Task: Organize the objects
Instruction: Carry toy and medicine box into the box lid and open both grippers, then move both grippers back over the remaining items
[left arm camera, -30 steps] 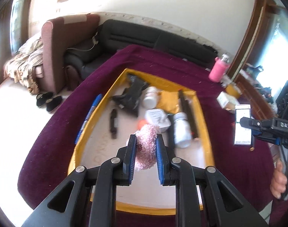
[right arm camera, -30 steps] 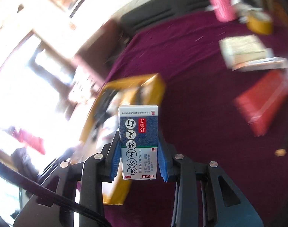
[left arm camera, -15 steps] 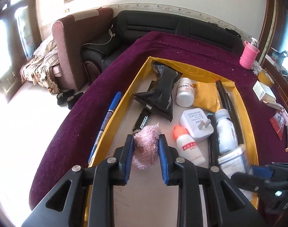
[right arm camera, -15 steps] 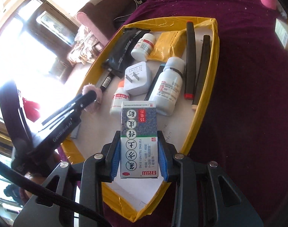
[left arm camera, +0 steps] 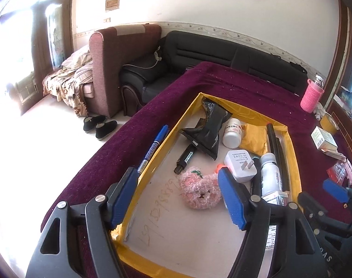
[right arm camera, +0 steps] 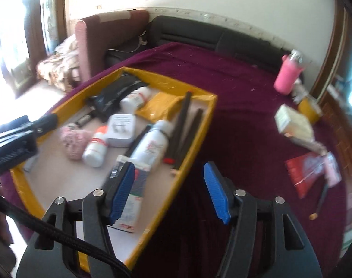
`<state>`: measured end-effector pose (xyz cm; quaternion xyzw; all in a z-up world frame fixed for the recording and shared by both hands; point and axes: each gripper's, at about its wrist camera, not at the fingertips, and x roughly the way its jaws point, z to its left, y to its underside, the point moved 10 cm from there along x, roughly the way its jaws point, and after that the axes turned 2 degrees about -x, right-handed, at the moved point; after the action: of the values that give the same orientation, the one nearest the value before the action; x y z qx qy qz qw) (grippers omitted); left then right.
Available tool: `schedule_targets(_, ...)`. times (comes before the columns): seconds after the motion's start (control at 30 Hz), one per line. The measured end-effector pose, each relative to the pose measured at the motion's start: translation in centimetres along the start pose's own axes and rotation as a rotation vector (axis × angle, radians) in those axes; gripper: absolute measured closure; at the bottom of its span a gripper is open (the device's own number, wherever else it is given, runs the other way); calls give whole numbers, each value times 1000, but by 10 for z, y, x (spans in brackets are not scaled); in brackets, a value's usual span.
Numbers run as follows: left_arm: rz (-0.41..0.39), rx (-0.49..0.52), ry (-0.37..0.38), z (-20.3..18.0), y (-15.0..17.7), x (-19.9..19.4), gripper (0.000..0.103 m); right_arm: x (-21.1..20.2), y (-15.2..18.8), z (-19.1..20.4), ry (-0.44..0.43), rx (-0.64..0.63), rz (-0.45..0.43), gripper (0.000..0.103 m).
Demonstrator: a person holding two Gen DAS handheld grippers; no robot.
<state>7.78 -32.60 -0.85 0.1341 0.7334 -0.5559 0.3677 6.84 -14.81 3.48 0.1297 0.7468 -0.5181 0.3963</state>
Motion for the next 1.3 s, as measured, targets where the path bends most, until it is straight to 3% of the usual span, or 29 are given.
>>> schedule_targets(0.07,-15,-3,-10,-1,0,-2,37,-2,0,-10,27,18,-9,41)
schedule_targets(0.1,-24,-3,-18,-1,-1,-5,37,-3,-2,-11,-22,60,-22,41)
schedule_targets(0.17,-44,-4,-32,0,-3,-11,37,-8,-6,-3,-179,137,-42,39)
schedule_targets(0.3,-108,6,-80,7,-10,-30,37,-13,-14,40,-667,285,42,36)
schedule_targets(0.33,-124,12,-102,10,-12,-35,36,-13,-14,48,-753,317,70,36)
schedule_targets(0.4,-153,19,-145,16,-17,-44,32,-6,-12,57,-837,352,125,36)
schedule_targets(0.47,-177,22,-177,20,-21,-52,32,9,-5,60,-831,357,181,36)
schedule_targets(0.53,-194,29,-191,19,-24,-57,31,20,2,51,-746,348,192,36)
schedule_targets(0.93,-212,132,-222,-18,-23,-67,27,-17,-11,-6,-619,354,27,34)
schedule_targets(1.3,-186,176,-226,-39,-14,-66,25,-15,11,-34,-582,413,22,33)
